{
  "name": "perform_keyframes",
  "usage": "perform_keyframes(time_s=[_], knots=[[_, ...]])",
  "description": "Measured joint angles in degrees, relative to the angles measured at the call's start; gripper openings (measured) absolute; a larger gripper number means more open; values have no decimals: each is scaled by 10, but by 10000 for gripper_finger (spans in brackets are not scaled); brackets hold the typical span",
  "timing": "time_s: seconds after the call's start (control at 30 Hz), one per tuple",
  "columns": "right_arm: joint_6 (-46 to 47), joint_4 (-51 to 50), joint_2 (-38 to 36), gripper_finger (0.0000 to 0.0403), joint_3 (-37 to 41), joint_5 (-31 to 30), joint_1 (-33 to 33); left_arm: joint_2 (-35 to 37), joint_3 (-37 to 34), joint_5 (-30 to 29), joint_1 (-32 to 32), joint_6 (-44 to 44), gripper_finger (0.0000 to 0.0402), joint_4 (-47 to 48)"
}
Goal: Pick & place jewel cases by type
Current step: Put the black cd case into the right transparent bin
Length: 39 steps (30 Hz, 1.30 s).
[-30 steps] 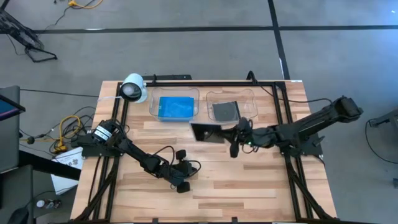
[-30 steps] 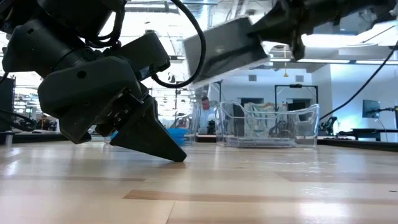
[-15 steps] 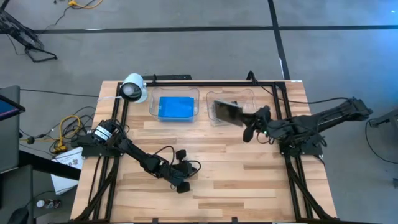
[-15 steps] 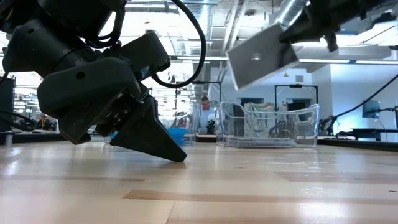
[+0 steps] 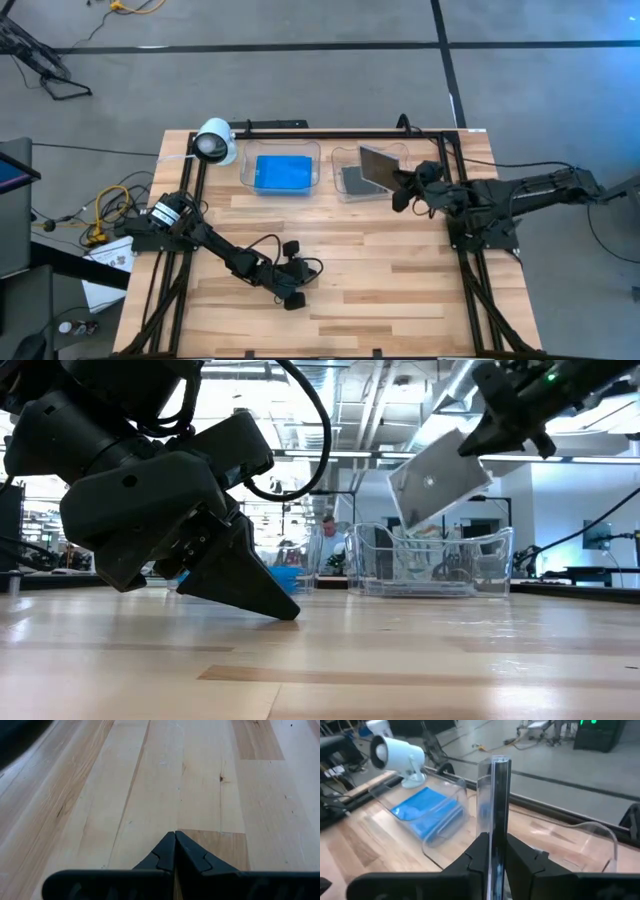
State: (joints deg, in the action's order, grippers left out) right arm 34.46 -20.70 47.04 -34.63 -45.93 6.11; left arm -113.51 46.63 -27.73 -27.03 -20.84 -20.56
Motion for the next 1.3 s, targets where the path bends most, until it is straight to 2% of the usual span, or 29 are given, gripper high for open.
perform_keyframes(time_s=[0.27, 0.53, 0.77, 0.97, 1.3], knots=[[0, 15, 36, 43, 0, 84, -80, 0, 0, 0, 0, -1, 0, 0], [1, 84, 48, 40, 0, 252, -188, 0, 0, -1, 0, -1, 0, 0], [1, 84, 49, 42, 0, 378, -269, 0, 0, -1, 0, 1, 0, 0], [-23, 98, 76, 42, 0, 438, -308, 0, 0, -6, 0, 2, 0, 0], [-45, 118, 149, 42, 0, 517, -338, 0, 0, -10, 0, 2, 0, 0]])
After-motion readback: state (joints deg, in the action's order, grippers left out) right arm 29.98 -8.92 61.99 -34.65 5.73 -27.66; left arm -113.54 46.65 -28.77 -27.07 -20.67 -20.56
